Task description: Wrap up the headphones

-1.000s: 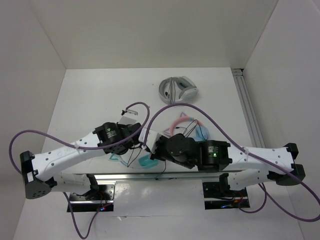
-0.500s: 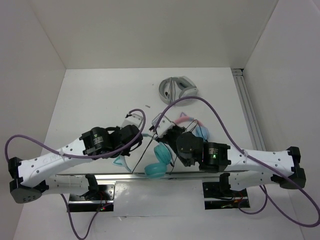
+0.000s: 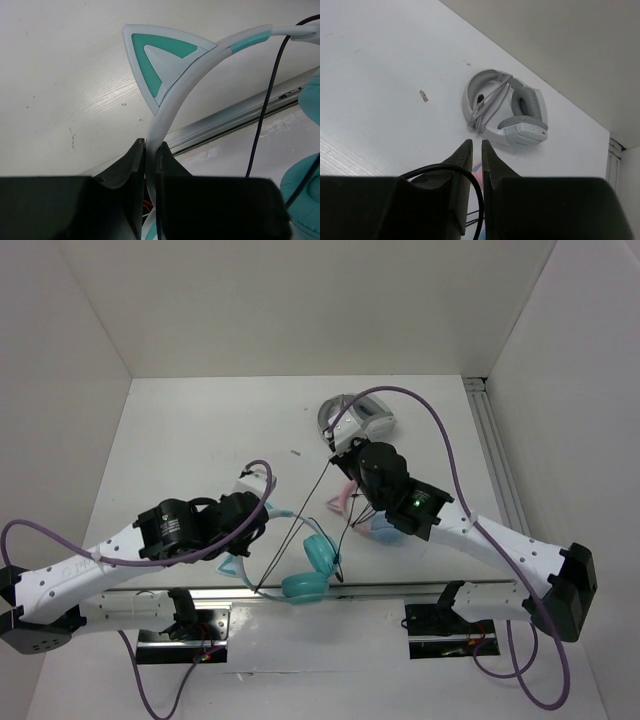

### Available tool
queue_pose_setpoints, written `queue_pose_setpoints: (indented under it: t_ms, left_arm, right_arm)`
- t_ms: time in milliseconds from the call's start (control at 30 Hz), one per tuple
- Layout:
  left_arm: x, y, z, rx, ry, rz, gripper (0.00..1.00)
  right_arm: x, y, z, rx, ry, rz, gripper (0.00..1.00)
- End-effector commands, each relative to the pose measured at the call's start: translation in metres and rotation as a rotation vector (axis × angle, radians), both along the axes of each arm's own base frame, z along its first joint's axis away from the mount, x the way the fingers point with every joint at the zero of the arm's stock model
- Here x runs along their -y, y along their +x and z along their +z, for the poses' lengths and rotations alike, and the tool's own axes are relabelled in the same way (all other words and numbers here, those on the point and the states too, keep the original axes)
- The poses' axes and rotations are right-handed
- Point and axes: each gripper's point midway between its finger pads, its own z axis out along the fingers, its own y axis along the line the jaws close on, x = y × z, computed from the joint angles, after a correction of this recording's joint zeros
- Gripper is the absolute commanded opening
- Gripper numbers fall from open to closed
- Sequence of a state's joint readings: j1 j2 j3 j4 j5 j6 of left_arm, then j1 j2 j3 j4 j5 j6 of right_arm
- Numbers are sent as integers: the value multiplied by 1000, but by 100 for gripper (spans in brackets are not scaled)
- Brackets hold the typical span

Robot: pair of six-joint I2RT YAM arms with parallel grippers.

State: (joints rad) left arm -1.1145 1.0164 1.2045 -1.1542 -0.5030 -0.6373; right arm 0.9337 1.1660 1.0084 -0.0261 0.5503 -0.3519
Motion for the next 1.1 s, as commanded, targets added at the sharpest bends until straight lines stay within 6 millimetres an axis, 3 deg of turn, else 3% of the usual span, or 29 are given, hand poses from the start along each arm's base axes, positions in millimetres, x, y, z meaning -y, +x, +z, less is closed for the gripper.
queue_pose_setpoints:
  t_ms: [0,167,500,600,633,767,967,1067]
  left_arm:
    - [4,-6,15,7,-68,-32,0]
    - [-2,-7,26,26,-100,-20,0]
    - [-8,-16,53,34,-167,-50,0]
    - [-15,-16,65,59,-193,-29,0]
    - [-15,-16,68,63,-201,-29,0]
    - [-14,-14,94,112,-294,-18,0]
    - [-4,-12,130,142,-379,-29,0]
    - [1,-10,145,155,-405,-29,0]
  right_arm:
    - [-6,22,19,6,134,47,20]
    - [-11,33,-8,-52,154,74,0]
    - [-25,48,-53,-134,171,121,0]
    - [-32,46,-49,-129,195,156,1]
    - [-34,45,-56,-145,202,163,3]
    - [-50,33,-63,-180,258,256,6]
    - [-92,-13,-68,-243,401,538,14]
    - [-109,-26,-85,-300,405,598,16]
